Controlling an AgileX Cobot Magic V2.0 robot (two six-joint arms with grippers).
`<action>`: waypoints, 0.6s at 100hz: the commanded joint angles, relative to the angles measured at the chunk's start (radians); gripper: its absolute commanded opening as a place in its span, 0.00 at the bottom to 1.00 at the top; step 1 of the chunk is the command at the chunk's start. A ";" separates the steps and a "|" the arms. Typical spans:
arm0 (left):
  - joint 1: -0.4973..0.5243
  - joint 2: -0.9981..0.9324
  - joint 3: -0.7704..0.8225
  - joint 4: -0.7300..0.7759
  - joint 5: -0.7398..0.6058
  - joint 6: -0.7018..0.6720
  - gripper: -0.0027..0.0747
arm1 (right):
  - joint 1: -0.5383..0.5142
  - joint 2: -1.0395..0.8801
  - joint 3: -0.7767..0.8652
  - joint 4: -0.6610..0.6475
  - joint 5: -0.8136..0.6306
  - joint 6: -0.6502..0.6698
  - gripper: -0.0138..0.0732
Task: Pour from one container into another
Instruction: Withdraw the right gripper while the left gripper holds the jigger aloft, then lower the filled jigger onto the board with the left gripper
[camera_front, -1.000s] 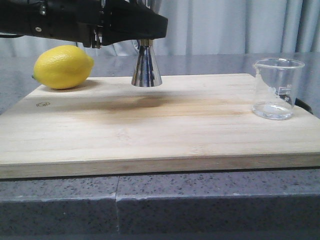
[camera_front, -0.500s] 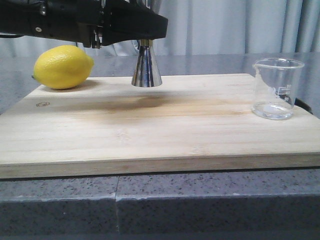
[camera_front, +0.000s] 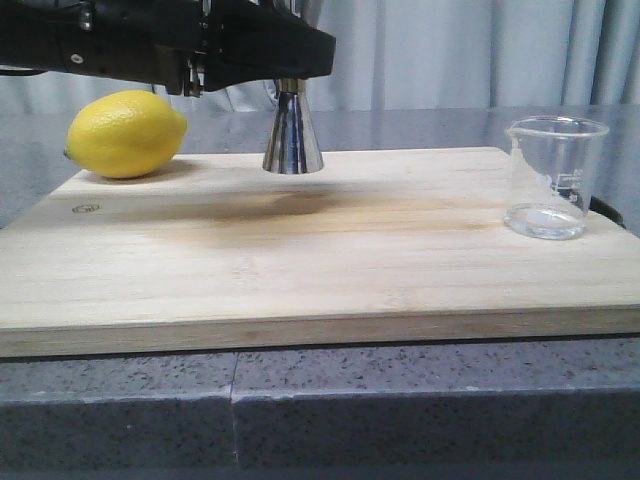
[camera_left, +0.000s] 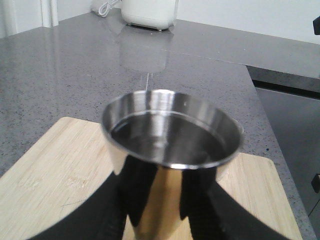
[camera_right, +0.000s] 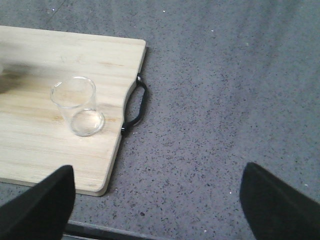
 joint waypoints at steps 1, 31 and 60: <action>-0.005 -0.040 -0.028 -0.079 0.103 -0.002 0.34 | 0.001 0.008 -0.029 -0.028 -0.073 -0.012 0.83; -0.005 -0.038 -0.028 -0.088 0.101 0.024 0.34 | 0.001 0.008 -0.029 -0.028 -0.073 -0.012 0.83; -0.005 0.018 -0.028 -0.088 0.114 0.037 0.34 | 0.001 0.008 -0.029 -0.028 -0.073 -0.012 0.83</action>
